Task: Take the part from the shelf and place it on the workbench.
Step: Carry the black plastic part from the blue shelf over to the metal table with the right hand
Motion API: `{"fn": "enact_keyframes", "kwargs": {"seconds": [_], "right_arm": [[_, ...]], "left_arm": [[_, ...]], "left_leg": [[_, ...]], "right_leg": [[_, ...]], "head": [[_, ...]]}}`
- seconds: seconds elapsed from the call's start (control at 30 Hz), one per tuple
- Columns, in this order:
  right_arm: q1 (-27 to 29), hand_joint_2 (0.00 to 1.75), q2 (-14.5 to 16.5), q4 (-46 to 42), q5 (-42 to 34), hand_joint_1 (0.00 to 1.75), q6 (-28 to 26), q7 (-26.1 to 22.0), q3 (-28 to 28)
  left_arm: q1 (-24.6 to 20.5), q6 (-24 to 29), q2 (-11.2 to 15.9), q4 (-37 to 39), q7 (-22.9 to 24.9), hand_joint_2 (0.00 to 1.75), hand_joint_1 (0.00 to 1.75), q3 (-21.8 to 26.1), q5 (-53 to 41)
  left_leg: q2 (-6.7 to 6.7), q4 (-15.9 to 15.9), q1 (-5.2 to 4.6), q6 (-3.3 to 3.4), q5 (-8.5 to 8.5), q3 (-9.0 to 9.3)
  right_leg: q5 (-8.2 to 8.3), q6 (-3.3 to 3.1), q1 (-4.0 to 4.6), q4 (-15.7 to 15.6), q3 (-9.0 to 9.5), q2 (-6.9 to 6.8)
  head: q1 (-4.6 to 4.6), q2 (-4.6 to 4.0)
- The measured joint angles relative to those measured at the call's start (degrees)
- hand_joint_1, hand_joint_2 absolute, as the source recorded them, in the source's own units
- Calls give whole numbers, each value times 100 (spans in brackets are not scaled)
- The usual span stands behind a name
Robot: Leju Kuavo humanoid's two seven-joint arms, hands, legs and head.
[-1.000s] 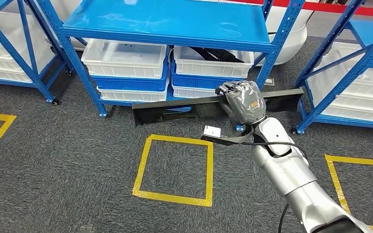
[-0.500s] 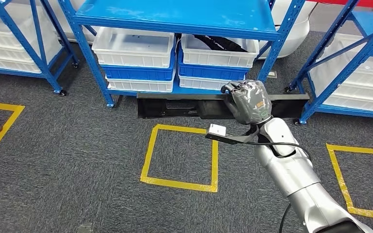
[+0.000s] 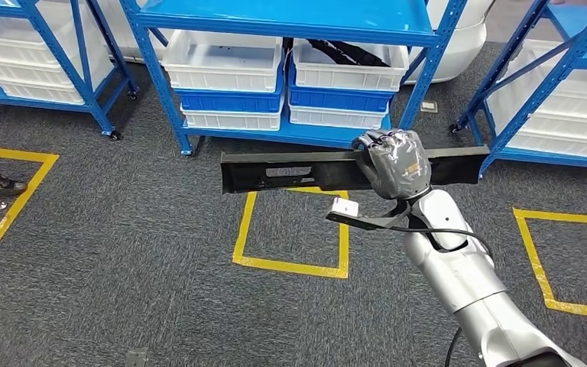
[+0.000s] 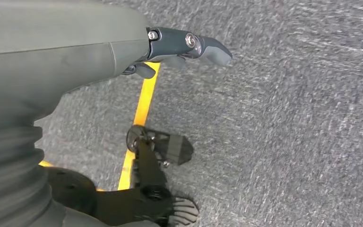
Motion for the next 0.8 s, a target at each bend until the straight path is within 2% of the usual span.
{"fn": "enact_keyframes", "kwargs": {"seconds": [0.03, 0.07, 0.1, 0.13, 0.17, 0.2, 0.23, 0.27, 0.3, 0.33, 0.37, 0.4, 0.43, 0.47, 0.5, 0.53, 0.57, 0.6, 0.63, 0.67, 0.73, 0.77, 0.8], "right_arm": [[3, 175, -3, -5, 3, 175, -2, 0, -10], [14, 175, -8, -5, 6, 175, -3, 0, -15], [26, 175, -16, -4, 10, 175, -3, 1, -18], [37, 175, -26, -3, 11, 175, -3, 1, -21], [41, 175, -37, -2, 13, 175, -3, 3, -28], [41, 175, -45, 0, 14, 175, -3, 7, -37], [39, 175, -54, 2, 14, 175, -3, 10, -47], [39, 175, -63, 5, 14, 175, -3, 14, -57], [40, 175, -71, 8, 14, 175, -5, 16, -66], [41, 175, -74, 10, 14, 175, -9, 17, -74], [41, 175, -77, 10, 14, 175, -13, 17, -87], [37, 175, -78, 9, 14, 175, -16, 17, -100], [30, 175, -79, 3, 15, 175, -19, 17, -114], [20, 175, -80, -3, 15, 175, -24, 17, -124], [7, 175, -81, -9, 15, 175, -27, 18, -132], [-5, 175, -83, -14, 14, 175, -32, 19, -138], [-11, 175, -84, -12, 14, 175, -37, 20, -143], [-15, 175, -78, -5, 14, 175, -42, 20, -146], [-13, 175, -73, 2, 14, 175, -48, 19, -149], [-9, 175, -68, 11, 14, 175, -56, 16, -151], [-3, 175, -66, 28, 11, 175, -72, 2, -156], [4, 175, -67, 39, 7, 175, -79, -10, -157], [18, 175, -69, 53, 2, 175, -87, -25, -159]], "left_arm": [[-5, 2, 2, -2, 5, 175, 0, 0, -1], [-6, 4, 2, -2, 10, 175, 0, 0, -1], [-5, 4, 1, -1, 14, 175, 0, 0, -4], [-6, 4, -1, -2, 17, 175, 0, 1, -8], [-11, 4, -2, -2, 20, 175, 0, 1, -13], [-19, 4, -2, -3, 22, 175, 0, 2, -21], [-26, 3, -1, -4, 24, 175, 0, 2, -29], [-29, 2, -3, -3, 28, 175, 0, 1, -36], [-29, 1, -6, -3, 33, 175, 0, 1, -42], [-30, 0, -9, -3, 39, 175, 0, 1, -44], [-32, 0, -13, -3, 46, 175, 0, 1, -45], [-37, 0, -18, -4, 51, 175, 0, 1, -46], [-43, 0, -24, -5, 56, 175, 0, 1, -48], [-48, 0, -30, -6, 59, 175, 0, 1, -49], [-54, 1, -37, -7, 62, 175, 0, 2, -51], [-56, 1, -43, -7, 64, 175, 0, 2, -52], [-52, 3, -46, -5, 68, 175, 0, 2, -52], [-49, 8, -45, -4, 72, 175, 0, 2, -52], [-42, 14, -44, -3, 79, 175, 0, 2, -52], [-36, 26, -42, -2, 90, 175, 0, 2, -51], [-43, 49, -39, -2, 109, 175, 0, 2, -52], [-52, 58, -39, -2, 116, 175, 0, 2, -52], [-61, 64, -38, -2, 121, 175, 0, 2, -53]], "left_leg": [[1, -96, -42, 88, -24, 17], [16, -111, -65, 182, 23, -25], [27, -131, -87, 273, 94, -65], [39, -157, -97, 364, 175, -123], [50, -176, -101, 438, 263, -198], [54, -179, -110, 480, 349, -295], [52, -178, -118, 506, 434, -400], [50, -177, -131, 511, 521, -510], [49, -175, -145, 510, 612, -625], [48, -174, -157, 503, 703, -739], [49, -174, -167, 491, 797, -855], [50, -171, -169, 476, 889, -950], [49, -169, -174, 450, 972, -1026], [53, -183, -173, 420, 1054, -1065], [60, -210, -168, 386, 1127, -1071], [65, -265, -164, 340, 1198, -1062], [70, -332, -154, 293, 1269, -1042], [72, -354, -142, 250, 1263, -1053], [70, -301, -131, 214, 1119, -1080], [68, -136, -122, 187, 850, -1125], [61, 526, -104, 139, 135, -1232], [56, 901, -97, 111, -79, -1264], [54, 1210, -84, 81, -132, -1257]], "right_leg": [[54, 67, 13, 0, -27, -2], [104, 136, 16, -20, -51, -2], [88, 174, 2, -3, -94, 5], [-31, 173, -12, 101, -169, 13], [-247, 145, -27, 322, -269, 25], [-533, 104, -34, 669, -388, 41], [-788, 88, -29, 1066, -496, 58], [-946, 105, -25, 1436, -557, 75], [-984, 149, -19, 1684, -551, 89], [-917, 203, -6, 1756, -452, 98], [-808, 239, 8, 1638, -243, 101], [-756, 230, 31, 1342, 68, 102], [-827, 169, 72, 886, 455, 99], [-940, 89, 113, 477, 753, 98], [-1059, 3, 152, 154, 950, 99], [-1127, -72, 188, -41, 1032, 99], [-1084, -129, 189, -79, 990, 100], [-1006, -185, 159, -115, 965, 95], [-916, -253, 127, -136, 931, 89], [-813, -308, 90, -154, 885, 83], [-632, -366, 69, -154, 756, 79], [-560, -360, 70, -148, 679, 79], [-491, -340, 67, -137, 590, 79]], "head": [[9, 0], [14, 0], [16, 1], [24, 1], [30, 1], [38, 1], [47, 1], [47, 1], [46, 1], [46, 1], [45, 1], [43, 1], [44, 1], [32, 1], [28, 0], [26, 0], [17, 0], [20, 0], [13, 1], [1, 1], [-8, 1], [-11, 1], [-10, 1]]}}
